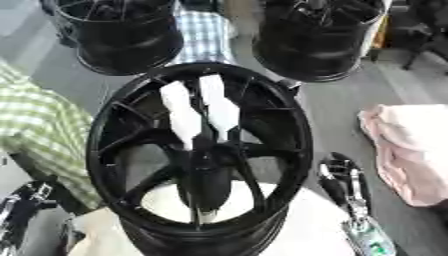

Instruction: Pull the pin out of the wheel hub.

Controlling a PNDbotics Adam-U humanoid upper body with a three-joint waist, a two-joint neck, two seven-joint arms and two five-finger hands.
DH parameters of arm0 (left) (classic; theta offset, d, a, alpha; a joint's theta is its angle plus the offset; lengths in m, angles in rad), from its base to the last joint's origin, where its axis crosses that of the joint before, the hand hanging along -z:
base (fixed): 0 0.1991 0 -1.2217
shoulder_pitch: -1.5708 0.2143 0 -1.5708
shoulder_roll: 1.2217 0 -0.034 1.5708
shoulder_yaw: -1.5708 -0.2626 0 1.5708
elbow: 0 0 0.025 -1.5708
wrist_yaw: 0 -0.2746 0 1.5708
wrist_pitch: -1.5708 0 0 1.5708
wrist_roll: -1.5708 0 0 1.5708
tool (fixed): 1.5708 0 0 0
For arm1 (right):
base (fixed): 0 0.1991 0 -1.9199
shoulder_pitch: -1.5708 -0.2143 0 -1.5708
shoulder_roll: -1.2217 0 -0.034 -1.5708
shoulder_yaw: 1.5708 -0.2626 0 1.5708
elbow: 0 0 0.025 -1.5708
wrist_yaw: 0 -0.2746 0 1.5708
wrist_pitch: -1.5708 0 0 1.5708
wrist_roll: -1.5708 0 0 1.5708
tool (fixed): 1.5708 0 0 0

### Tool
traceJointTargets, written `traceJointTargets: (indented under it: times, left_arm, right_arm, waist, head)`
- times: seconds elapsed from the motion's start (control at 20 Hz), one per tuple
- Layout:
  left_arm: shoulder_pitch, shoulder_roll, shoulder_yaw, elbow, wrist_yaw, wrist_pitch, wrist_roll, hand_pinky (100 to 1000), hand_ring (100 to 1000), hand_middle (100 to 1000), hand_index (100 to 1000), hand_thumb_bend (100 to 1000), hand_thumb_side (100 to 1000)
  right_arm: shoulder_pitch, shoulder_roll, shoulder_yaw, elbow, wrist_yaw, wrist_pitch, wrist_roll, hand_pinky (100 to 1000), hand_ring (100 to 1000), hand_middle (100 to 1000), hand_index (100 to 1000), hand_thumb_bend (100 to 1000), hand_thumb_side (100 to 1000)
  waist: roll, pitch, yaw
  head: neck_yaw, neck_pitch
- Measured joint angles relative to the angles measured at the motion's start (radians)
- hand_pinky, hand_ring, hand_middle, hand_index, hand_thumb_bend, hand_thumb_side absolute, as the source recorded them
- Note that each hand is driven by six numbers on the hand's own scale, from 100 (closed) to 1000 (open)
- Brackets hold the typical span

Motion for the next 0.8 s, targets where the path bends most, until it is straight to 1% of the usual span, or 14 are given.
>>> traceJointTargets:
  times: [0.05, 0.15, 0.3, 0.5, 0.6, 0.7, 0.8]
  left_arm:
    - [0.000, 0.001, 0.003, -0.006, 0.011, 0.001, 0.002, 681, 674, 632, 771, 381, 591]
    - [0.000, 0.010, 0.011, -0.026, 0.030, 0.002, 0.005, 682, 675, 633, 773, 382, 597]
    - [0.000, 0.054, 0.028, -0.077, 0.055, -0.003, 0.011, 685, 678, 636, 776, 384, 609]
    - [-0.008, 0.147, 0.038, -0.161, 0.084, -0.022, 0.015, 692, 687, 647, 782, 396, 606]
    - [-0.027, 0.199, 0.035, -0.204, 0.095, -0.039, 0.009, 699, 693, 653, 785, 401, 603]
    - [-0.054, 0.251, 0.018, -0.248, 0.097, -0.061, -0.003, 709, 699, 661, 795, 405, 606]
    - [-0.094, 0.303, -0.015, -0.289, 0.092, -0.087, -0.024, 721, 705, 671, 807, 417, 612]
  right_arm:
    - [0.000, 0.000, 0.000, 0.000, 0.000, 0.000, 0.000, 743, 733, 691, 830, 100, 476]
    - [0.000, 0.000, 0.000, 0.000, -0.001, 0.000, -0.001, 743, 733, 691, 830, 100, 476]
    - [0.001, 0.000, -0.001, 0.000, -0.001, 0.000, -0.006, 743, 732, 691, 830, 100, 477]
    - [0.005, 0.000, -0.004, 0.000, -0.001, 0.000, -0.009, 744, 732, 691, 830, 100, 478]
    - [0.006, -0.001, -0.005, 0.000, -0.001, 0.000, -0.009, 744, 733, 692, 831, 100, 479]
    - [0.006, -0.004, -0.006, 0.000, 0.000, 0.000, -0.009, 744, 733, 691, 830, 100, 479]
    - [0.007, -0.010, -0.006, 0.000, 0.001, 0.000, -0.009, 744, 733, 691, 830, 100, 479]
  waist:
    - [0.000, 0.000, 0.000]
    - [0.000, 0.000, 0.000]
    - [0.005, 0.000, 0.000]
    - [0.012, -0.001, 0.000]
    - [0.018, -0.002, 0.000]
    - [0.026, -0.005, -0.001]
    - [0.033, -0.007, -0.003]
  head:
    - [-0.002, 0.000]
    - [-0.005, 0.000]
    - [-0.011, 0.000]
    - [-0.022, 0.000]
    - [-0.026, 0.000]
    - [-0.031, 0.000]
    - [-0.035, 0.000]
